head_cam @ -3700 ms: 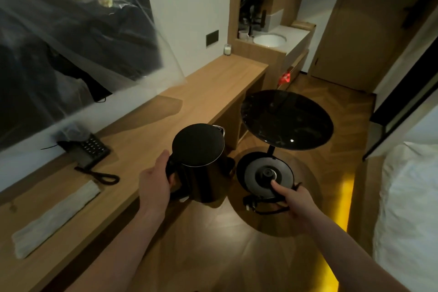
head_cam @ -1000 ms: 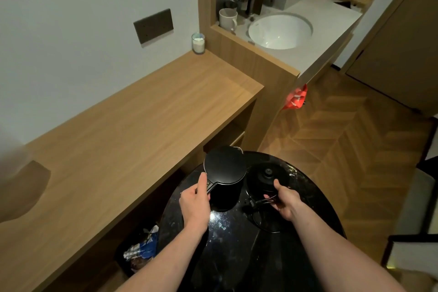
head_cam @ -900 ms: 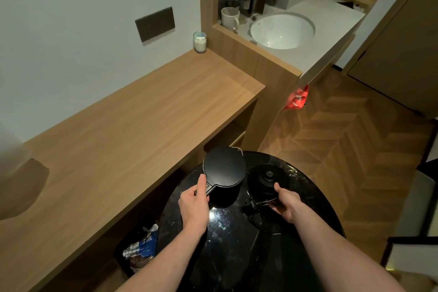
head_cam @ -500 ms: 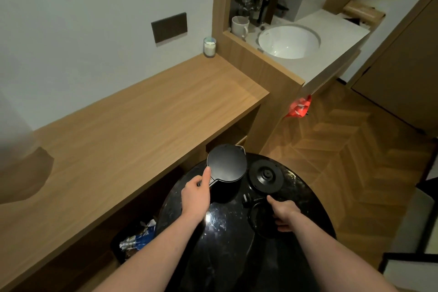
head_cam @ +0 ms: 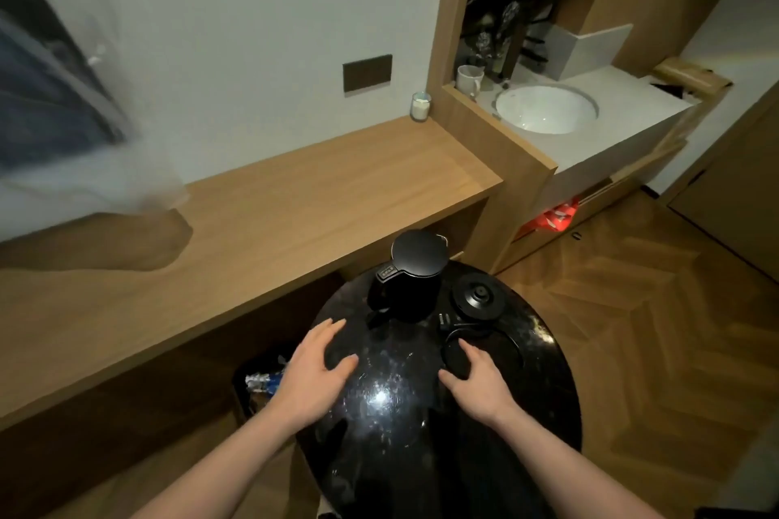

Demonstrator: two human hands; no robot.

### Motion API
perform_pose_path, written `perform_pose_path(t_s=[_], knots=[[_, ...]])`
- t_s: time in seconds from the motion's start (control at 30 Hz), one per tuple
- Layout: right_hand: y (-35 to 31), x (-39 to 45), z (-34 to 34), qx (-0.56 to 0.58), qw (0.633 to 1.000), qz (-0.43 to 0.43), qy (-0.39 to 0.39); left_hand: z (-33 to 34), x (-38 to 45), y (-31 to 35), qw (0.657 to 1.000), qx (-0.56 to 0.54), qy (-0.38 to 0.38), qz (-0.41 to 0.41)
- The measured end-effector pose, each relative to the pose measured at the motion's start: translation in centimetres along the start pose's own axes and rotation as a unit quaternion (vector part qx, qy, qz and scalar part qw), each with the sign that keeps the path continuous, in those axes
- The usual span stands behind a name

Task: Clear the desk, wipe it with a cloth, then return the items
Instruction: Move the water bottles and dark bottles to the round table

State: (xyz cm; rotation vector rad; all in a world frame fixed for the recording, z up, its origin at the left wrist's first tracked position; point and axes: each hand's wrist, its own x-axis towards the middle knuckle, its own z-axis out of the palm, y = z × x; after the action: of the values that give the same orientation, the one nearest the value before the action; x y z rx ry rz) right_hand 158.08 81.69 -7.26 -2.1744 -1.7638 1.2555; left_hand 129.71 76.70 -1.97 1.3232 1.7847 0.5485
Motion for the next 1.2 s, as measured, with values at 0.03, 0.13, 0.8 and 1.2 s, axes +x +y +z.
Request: perform_pose_path(t_s=[0.03, 0.13, 0.8, 1.2], knots=[[-0.4, -1.1, 0.3, -0.009, 1.000, -0.021, -0.006, -0.6, -2.0, -0.6, 1.000, 0.010, 0.007, 0.004], [-1.9, -4.0, 1.4, -0.017, 0.997, -0.069, -0.025, -2.1, -7.5, -2.2, 0.998, 0.050, 0.034, -0.001], [-23.5, -22.6, 22.2, -0.286, 0.877, -0.348, -0.164, -18.3, -37.4, -21.8, 0.919, 0.263, 0.177, -0.233], [-36.5, -37.1, 39.9, -0.393, 0.757, -0.487, -0.184, -27.2, -53.7, -37.3, 0.875, 0.245, 0.281, -0.310]])
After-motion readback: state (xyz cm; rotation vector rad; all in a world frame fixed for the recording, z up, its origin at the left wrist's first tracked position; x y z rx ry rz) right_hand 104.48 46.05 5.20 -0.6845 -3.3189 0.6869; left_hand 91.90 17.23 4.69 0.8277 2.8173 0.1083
